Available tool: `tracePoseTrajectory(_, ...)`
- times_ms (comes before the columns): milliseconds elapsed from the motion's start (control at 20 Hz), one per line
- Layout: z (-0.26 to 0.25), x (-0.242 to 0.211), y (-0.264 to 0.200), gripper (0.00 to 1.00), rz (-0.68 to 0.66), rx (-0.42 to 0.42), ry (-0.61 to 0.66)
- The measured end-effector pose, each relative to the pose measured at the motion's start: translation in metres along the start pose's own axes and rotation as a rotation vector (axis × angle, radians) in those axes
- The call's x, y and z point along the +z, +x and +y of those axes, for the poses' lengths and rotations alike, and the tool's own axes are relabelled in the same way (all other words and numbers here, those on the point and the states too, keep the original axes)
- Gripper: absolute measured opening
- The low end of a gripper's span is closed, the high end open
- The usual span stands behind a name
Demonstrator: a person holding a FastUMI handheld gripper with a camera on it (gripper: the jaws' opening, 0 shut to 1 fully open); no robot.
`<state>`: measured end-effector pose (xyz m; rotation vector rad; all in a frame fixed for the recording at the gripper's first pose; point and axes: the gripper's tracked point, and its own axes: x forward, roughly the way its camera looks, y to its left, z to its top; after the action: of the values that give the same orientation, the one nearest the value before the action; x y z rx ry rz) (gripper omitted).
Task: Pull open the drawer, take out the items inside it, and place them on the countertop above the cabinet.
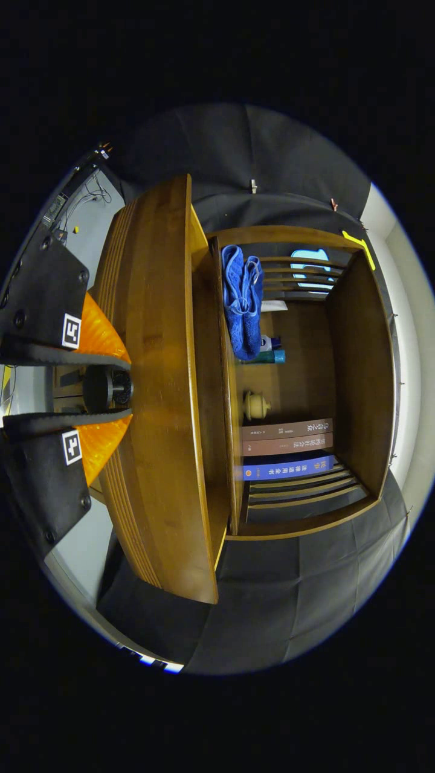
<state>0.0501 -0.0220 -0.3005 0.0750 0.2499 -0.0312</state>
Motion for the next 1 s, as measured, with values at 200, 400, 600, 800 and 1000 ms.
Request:
tracePoseTrajectory(200,-0.002,-0.006,-0.013,0.34,0.011,-0.001,0.0)
tracePoseTrajectory(400,-0.003,-0.012,-0.018,0.34,0.015,-0.002,-0.003)
tracePoseTrajectory(600,-0.002,-0.012,-0.017,0.34,0.014,0.003,-0.017)
tracePoseTrajectory(800,-0.008,-0.01,-0.019,0.63,0.032,-0.009,-0.045)
tracePoseTrajectory(1000,-0.009,0.013,-0.038,1.0,0.034,0.023,-0.03)
